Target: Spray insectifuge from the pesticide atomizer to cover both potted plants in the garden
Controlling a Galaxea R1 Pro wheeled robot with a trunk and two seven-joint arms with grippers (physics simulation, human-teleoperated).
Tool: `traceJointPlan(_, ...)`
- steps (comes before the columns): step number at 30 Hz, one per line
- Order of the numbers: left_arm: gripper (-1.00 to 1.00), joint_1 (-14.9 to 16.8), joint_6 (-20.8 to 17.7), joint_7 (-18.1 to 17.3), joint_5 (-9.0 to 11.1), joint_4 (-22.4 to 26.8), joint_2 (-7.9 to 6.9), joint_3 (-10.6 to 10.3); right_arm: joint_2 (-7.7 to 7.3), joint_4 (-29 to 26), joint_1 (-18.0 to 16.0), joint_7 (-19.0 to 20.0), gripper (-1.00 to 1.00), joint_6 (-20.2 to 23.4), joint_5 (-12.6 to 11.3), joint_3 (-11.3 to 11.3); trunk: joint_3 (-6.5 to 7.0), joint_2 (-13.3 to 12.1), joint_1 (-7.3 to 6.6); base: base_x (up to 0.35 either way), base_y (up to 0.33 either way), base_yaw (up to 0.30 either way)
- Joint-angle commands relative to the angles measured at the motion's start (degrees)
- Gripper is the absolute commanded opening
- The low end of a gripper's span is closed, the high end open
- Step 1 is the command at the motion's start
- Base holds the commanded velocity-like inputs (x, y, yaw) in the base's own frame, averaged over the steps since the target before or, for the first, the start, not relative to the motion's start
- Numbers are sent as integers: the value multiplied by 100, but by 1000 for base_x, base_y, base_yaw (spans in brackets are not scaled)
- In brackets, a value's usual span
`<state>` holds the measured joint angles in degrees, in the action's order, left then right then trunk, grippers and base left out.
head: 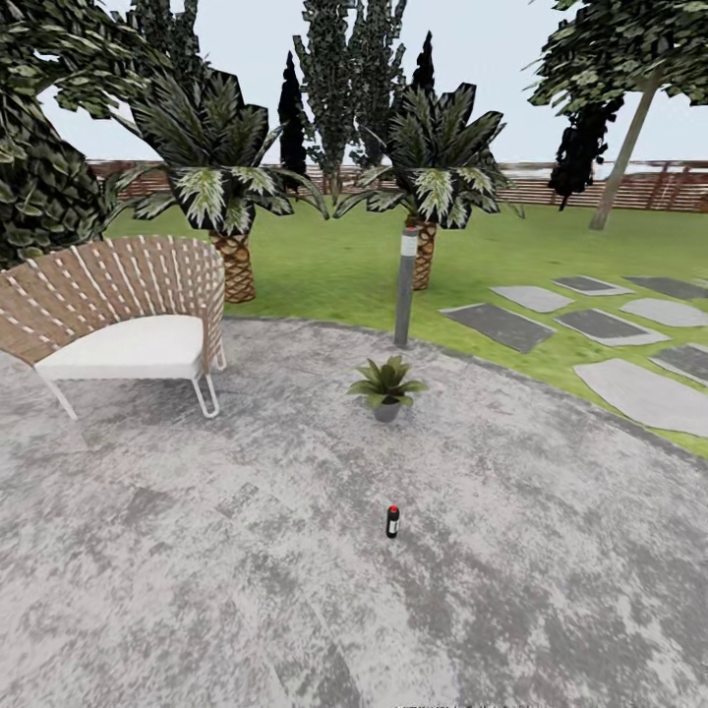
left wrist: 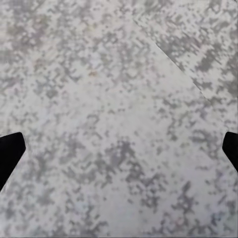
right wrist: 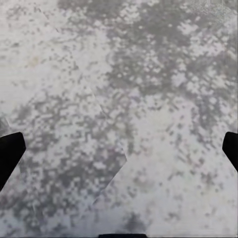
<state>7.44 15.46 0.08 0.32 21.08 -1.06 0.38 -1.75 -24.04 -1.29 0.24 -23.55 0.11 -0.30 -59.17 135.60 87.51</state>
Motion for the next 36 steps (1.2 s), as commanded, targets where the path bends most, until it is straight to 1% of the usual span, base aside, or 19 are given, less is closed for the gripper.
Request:
traceJointPlan(1,100,2,19,1,3,-4,0,4,1,8,-3,3,100,-18,3,-1,-5,2,-1,0,319,-298)
traceJointPlan(11,100,3,19,0,-4,-6,0,4,4,13,-3,3,100,-18,4,4,-5,2,-1,18,319,-299)
traceJointPlan(25,100,3,19,1,-6,-5,0,-3,4,13,-3,3,100,-18,6,4,-5,2,-1,122,303,-299)
traceJointPlan(30,100,3,19,1,-6,-5,0,-3,1,11,-3,3,100,-18,0,4,-5,2,-1,17,158,-254)
traceJointPlan(36,100,3,19,1,-6,-3,0,-3,34,5,-3,3,100,-21,1,12,-5,2,-1,1,13,-26)
